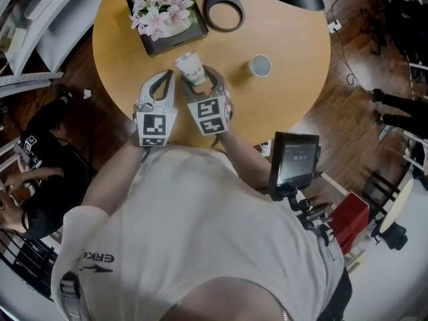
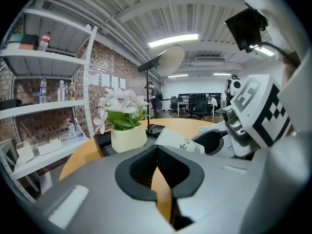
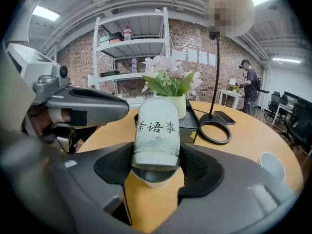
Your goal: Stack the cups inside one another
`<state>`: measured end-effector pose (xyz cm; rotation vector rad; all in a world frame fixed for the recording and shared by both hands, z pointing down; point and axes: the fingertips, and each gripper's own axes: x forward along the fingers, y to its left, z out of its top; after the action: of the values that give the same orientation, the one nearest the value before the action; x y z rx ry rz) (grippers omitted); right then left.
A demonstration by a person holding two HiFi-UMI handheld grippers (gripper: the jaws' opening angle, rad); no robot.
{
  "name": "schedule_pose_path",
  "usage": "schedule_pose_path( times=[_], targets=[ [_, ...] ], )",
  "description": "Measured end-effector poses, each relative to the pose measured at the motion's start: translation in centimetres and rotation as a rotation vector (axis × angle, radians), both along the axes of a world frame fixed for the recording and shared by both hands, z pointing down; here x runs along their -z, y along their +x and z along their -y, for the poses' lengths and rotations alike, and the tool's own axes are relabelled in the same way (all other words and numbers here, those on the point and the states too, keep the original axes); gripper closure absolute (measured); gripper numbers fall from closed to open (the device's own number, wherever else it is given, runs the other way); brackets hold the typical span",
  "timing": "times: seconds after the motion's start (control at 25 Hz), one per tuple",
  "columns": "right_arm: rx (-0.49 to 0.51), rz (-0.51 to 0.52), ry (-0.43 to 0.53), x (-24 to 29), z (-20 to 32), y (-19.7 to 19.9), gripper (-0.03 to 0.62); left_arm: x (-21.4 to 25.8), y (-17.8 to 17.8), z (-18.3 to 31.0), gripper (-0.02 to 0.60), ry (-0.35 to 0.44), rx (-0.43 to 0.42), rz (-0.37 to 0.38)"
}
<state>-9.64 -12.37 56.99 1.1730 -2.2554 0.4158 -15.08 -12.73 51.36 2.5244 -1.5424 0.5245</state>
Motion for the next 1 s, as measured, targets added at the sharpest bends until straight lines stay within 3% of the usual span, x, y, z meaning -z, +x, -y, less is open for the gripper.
schedule_pose_path(
  times=[0.16,0.28,0.48,1.0],
  targets=[
    [0.004,-0.004,0.0,0.0,0.0,-0.1,0.295,-0.5,-0.7,0.9,0.58,-0.019,0.023,-0.021],
    [0.009,-0.008,0.003,0.0,0.0,-0.2,0.293,-0.2,-0.7,1.4,0.568,-0.002,-0.026,-0.028],
    [0.014,-0.01,0.005,0.0,-0.1,-0.2,0.293,0.1,0.2,1.5,0.432,0.02,-0.162,0.012],
    [0.033,-0.046,0.015,-0.1,0.3,0.1,0.295,0.9,3.5,1.1,0.439,-0.017,-0.414,0.063]
  ],
)
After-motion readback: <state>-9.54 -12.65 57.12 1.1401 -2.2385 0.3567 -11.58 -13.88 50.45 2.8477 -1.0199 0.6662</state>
